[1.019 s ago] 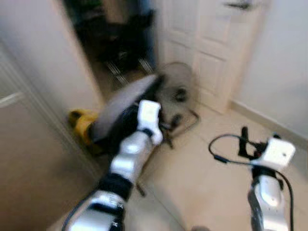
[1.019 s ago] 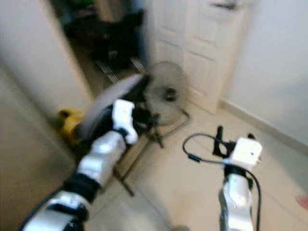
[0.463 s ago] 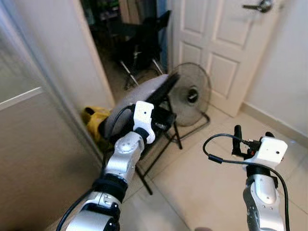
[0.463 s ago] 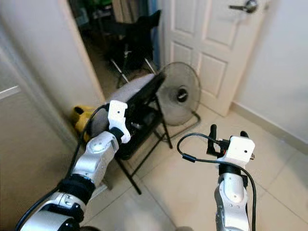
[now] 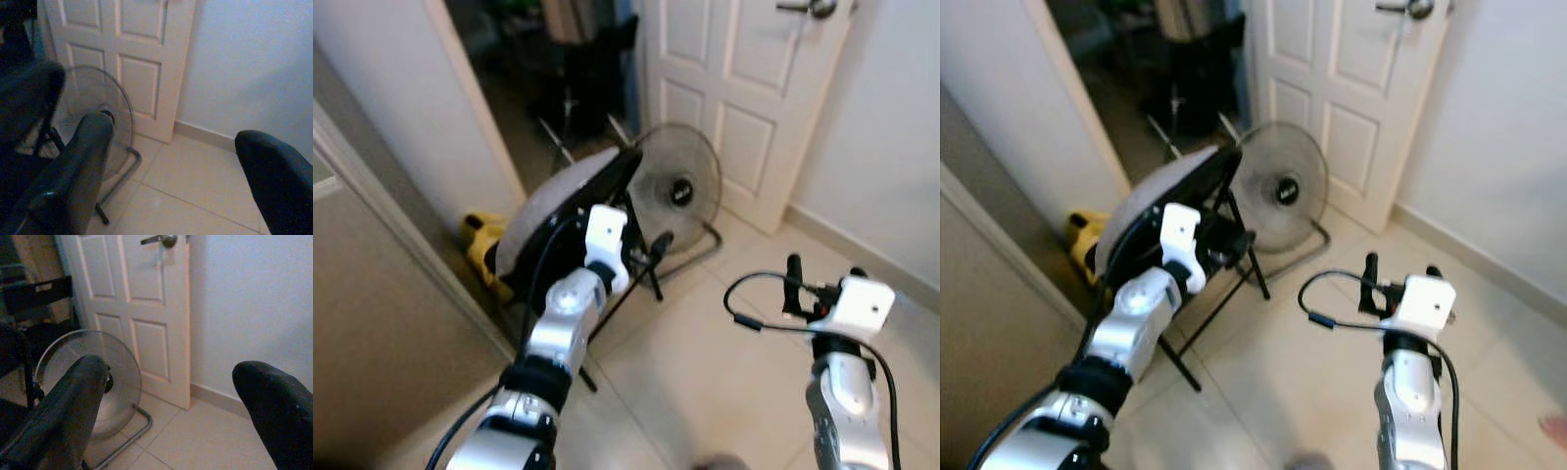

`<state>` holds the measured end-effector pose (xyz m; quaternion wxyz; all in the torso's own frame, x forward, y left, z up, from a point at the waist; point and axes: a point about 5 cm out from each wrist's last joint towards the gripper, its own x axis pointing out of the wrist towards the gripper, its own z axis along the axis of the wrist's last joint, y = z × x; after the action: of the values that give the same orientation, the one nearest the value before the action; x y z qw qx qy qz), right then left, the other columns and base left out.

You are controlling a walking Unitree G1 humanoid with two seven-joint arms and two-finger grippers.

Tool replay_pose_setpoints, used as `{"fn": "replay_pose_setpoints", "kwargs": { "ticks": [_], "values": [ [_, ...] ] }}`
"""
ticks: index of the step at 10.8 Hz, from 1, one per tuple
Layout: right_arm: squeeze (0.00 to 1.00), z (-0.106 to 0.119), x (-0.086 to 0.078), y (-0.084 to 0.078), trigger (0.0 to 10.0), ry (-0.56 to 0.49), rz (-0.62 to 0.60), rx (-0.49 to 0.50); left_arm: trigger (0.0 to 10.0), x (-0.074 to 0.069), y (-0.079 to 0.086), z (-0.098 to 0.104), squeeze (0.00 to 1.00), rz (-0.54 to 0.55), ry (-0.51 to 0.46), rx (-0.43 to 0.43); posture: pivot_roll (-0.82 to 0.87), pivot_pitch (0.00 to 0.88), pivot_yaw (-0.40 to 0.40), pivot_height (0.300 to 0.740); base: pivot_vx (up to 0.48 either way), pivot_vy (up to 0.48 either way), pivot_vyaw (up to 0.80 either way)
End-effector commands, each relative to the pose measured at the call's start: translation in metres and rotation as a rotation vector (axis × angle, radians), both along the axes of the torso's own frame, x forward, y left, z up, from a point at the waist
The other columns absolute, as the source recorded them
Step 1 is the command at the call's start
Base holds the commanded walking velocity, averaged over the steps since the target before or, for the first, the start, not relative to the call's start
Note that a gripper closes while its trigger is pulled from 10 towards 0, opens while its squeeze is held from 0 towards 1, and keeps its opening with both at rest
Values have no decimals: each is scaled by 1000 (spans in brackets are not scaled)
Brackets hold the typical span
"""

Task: Clean up the room

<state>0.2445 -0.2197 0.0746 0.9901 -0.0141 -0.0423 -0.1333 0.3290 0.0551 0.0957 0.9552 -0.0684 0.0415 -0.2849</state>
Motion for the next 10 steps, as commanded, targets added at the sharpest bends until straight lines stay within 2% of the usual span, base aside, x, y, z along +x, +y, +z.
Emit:
{"fn": "replay_pose_setpoints", "kwargs": {
  "ticks": [1, 2, 3, 4, 5, 6, 7, 8, 10],
  "values": [
    [75, 1, -1, -3, 10000, -4, -9, -10, 10000, 0, -3, 1, 0, -3, 3, -9, -210, 0, 135, 740, 0, -480, 0],
    [75, 2, -2, -4, 10000, -19, -18, 14, 10000, 4, 6, -5, 0, 105, 127, -126, -215, 0, 142, 740, 0, -480, 0],
    [35, 4, -9, -12, 10000, -57, -65, 65, 10000, 8, 24, -17, 0, 261, 246, -204, -217, 0, 122, 740, 0, -472, 0],
    [31, -6, -24, -23, 10000, -25, -115, 44, 10000, 7, 35, -24, 0, 314, 248, -169, -212, 0, 104, 740, 0, -472, 0],
    [27, -17, -40, -30, 10000, 22, -149, 31, 10000, 7, 43, -23, 0, 335, 220, -98, -213, 0, 96, 740, 0, 0, 0],
    [31, -21, -44, -32, 10000, 38, -164, 46, 10000, 7, 42, -20, 0, 303, 187, -49, -211, 0, 94, 740, 0, 0, 0],
    [27, -20, -42, -31, 10000, 43, -148, 40, 10000, 6, 32, -9, 0, 230, 74, 21, -213, 0, 98, 740, 0, 0, 0],
    [31, -18, -38, -29, 10000, 40, -130, 31, 10000, 5, 24, -5, 0, 186, 39, 31, -213, 0, 101, 740, 0, 0, 0],
    [35, -14, -30, -28, 10000, 29, -109, 21, 10000, 5, 20, -4, 0, 176, 40, 2, -215, 0, 107, 740, 418, 0, 0]
  ]
}}
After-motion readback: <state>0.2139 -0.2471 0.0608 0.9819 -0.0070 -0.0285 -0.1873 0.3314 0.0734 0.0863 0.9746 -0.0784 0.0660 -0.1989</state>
